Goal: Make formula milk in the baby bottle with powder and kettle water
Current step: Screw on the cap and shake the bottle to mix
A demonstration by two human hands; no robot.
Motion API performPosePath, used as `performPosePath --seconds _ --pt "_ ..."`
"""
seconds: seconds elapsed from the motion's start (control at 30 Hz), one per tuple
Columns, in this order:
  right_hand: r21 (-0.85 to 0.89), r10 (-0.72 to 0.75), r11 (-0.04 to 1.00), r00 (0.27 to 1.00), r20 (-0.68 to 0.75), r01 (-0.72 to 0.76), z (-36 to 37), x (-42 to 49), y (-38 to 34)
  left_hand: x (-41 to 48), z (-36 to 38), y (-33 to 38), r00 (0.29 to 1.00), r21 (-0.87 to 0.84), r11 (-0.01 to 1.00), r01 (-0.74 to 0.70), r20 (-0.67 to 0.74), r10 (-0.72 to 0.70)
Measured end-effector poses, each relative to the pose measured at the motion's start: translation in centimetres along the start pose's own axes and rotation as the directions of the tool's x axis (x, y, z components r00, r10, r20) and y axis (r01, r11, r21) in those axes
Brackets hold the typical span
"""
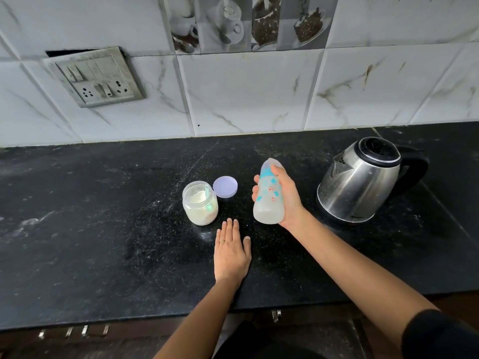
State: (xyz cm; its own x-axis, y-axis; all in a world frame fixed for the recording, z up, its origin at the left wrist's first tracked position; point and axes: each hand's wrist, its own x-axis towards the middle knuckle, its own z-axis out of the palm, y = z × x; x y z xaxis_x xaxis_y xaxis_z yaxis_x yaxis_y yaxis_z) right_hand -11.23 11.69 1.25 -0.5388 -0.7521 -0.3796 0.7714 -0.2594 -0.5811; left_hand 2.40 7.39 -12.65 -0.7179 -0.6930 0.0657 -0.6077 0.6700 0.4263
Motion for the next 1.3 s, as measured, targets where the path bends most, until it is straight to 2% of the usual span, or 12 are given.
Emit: performPosePath --seconds 0.1,0.3,0.4,0.5,0.63,0.7,0.83,0.97,1.0,1.1,1.17,1.3 --pt "0.013 -0.038 0.999 0.999 0.005 0.038 0.3 0.2 -0.6 0.0 0.0 -0.1 1.000 0.004 1.000 0.001 0.002 -0.001" --pt "0.068 0.006 0.998 1.000 0.012 -0.007 0.2 0.6 -0.9 0.0 0.0 0.0 1.000 0.001 1.000 0.000 -0.006 0.000" --pt "0.058 0.043 0.997 0.994 0.099 -0.049 0.1 0.2 -0.8 0.0 0.0 0.0 1.000 0.004 1.000 0.003 -0.001 -0.003" --pt "-0.030 -0.001 1.000 0.979 0.204 0.007 0.7 -0.1 -1.4 0.0 -0.1 0.1 1.000 0.003 1.000 0.001 0.001 -0.001" --pt "0.237 0.020 0.971 0.997 0.075 -0.038 1.1 1.2 -3.0 0.0 0.0 0.1 1.000 0.002 1.000 0.002 -0.012 -0.002" --pt "0.229 0.036 0.972 0.996 0.086 -0.055 0.9 1.3 -2.5 0.0 0.1 0.0 1.000 0.004 1.000 0.004 -0.010 -0.004" --pt "0.074 0.047 0.995 0.978 0.204 -0.063 0.8 -0.1 -1.0 0.1 0.2 0.1 1.000 0.007 1.000 0.007 -0.003 -0.007" --pt "0.286 0.068 0.955 0.996 0.049 -0.079 1.2 1.0 -2.0 0.1 0.2 0.0 1.000 0.017 1.000 0.004 -0.007 -0.004" --pt "0.248 0.064 0.966 0.997 0.052 -0.075 1.3 0.8 -1.9 0.0 0.2 0.0 1.000 0.018 1.000 0.004 -0.008 -0.004" --pt "0.035 0.057 0.997 0.975 0.215 -0.066 1.1 -0.1 -0.8 0.0 0.3 0.0 1.000 0.011 1.000 0.006 -0.011 -0.006" --pt "-0.018 0.016 1.000 0.959 0.285 -0.011 1.0 -0.8 -1.4 0.0 0.3 0.0 1.000 0.014 1.000 0.004 -0.008 -0.004" --pt "0.203 -0.018 0.979 0.986 0.165 -0.016 1.2 0.4 -3.6 0.0 0.3 0.0 1.000 0.013 1.000 0.003 -0.008 -0.003"
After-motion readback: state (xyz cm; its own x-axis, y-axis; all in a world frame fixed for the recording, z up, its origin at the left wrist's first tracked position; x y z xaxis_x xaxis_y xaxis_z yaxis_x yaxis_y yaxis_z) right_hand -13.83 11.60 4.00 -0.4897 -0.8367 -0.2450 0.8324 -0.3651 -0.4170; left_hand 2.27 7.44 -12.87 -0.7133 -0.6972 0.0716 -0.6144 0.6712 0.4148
